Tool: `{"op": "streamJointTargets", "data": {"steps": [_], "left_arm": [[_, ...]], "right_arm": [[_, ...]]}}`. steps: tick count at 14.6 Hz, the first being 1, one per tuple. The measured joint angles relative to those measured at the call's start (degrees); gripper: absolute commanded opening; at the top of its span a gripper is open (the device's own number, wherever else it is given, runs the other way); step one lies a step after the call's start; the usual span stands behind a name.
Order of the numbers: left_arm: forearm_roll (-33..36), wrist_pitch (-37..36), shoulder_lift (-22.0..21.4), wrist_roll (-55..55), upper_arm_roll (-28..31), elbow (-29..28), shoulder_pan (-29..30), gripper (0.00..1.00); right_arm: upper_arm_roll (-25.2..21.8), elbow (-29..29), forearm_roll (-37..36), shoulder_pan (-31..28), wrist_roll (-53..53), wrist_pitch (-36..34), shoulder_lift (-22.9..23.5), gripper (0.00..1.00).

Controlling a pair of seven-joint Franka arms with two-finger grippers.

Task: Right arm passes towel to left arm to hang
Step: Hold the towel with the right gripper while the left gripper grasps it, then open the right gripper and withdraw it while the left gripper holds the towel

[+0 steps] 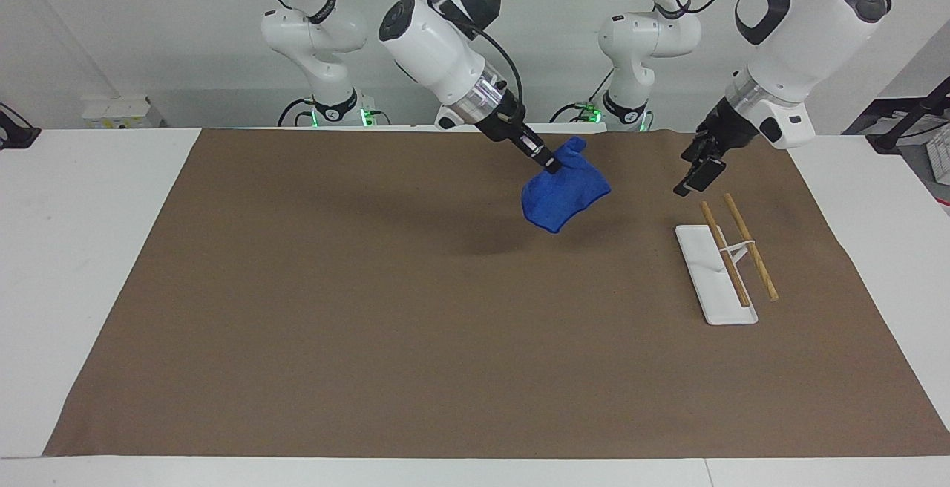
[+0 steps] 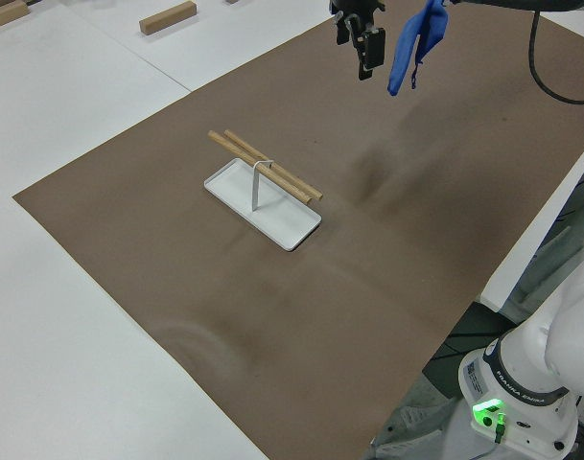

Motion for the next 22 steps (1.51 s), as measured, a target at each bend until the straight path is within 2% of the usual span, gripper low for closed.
{"op": "streamJointTargets", "data": {"steps": [3, 6, 11, 14, 17, 21, 22], "left_arm": [[-0.41, 2.75, -3.25, -12.57, -0.08, -5.18, -2.53, 1.00], [-1.31, 10.61, -4.96, -22.04, -0.13, -9.27, -5.74, 1.00], [-2.87, 20.16, -4.67, -25.97, -0.22, -13.41, -10.82, 0.95], [-3.99, 21.36, -4.23, -26.02, -0.19, -13.82, -12.03, 0.87], [-5.81, 24.75, -4.17, -27.58, -0.21, -13.84, -12.73, 0.62], [-6.07, 26.24, -3.70, -28.08, -0.12, -13.85, -12.73, 0.14], [-6.08, 26.29, -3.62, -28.08, -0.11, -13.85, -12.73, 0.07]], "right_arm": [[0.00, 0.00, 0.00, 0.00, 0.00, 0.00, 0.00, 0.00], [0.00, 0.00, 0.00, 0.00, 0.00, 0.00, 0.00, 0.00], [0.00, 0.00, 0.00, 0.01, 0.00, 0.00, 0.00, 0.00], [0.00, 0.00, 0.00, 0.01, 0.00, 0.00, 0.00, 0.00], [0.00, 0.00, 0.00, 0.01, 0.00, 0.00, 0.00, 0.00], [0.00, 0.00, 0.00, 0.01, 0.00, 0.00, 0.00, 0.00], [0.00, 0.00, 0.00, 0.01, 0.00, 0.00, 0.00, 0.00]]}}
